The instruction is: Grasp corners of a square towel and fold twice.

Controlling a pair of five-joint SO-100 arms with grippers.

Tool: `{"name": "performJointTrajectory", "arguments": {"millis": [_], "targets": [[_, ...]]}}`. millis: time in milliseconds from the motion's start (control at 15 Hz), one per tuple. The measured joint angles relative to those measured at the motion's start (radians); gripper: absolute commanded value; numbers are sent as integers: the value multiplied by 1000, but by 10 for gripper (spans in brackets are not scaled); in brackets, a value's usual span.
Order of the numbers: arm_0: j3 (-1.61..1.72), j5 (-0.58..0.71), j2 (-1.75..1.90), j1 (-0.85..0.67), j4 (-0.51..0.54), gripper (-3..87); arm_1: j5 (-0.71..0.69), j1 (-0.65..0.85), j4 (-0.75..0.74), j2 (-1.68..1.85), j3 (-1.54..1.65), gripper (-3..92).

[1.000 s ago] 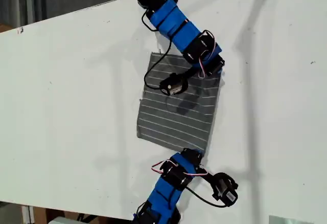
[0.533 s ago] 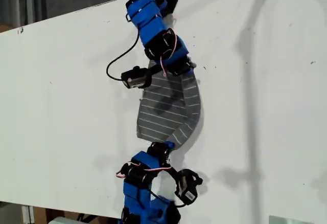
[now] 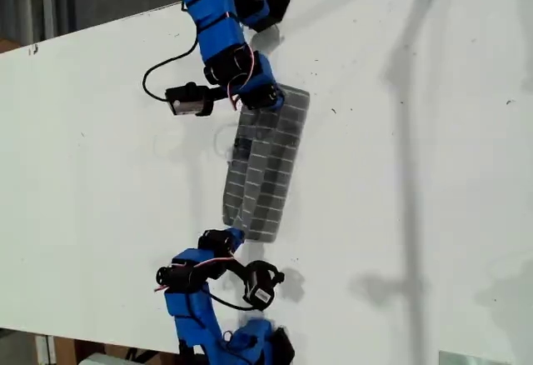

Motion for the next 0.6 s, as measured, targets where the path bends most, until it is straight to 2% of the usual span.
{"name": "performJointTrajectory", "arguments": {"millis": [400, 600], "targets": [[32, 121, -101, -124, -100, -1, -5, 158, -143, 249, 391, -1], [-32, 176, -198, -172, -109, -1, -40, 262, -219, 434, 598, -1]]}}
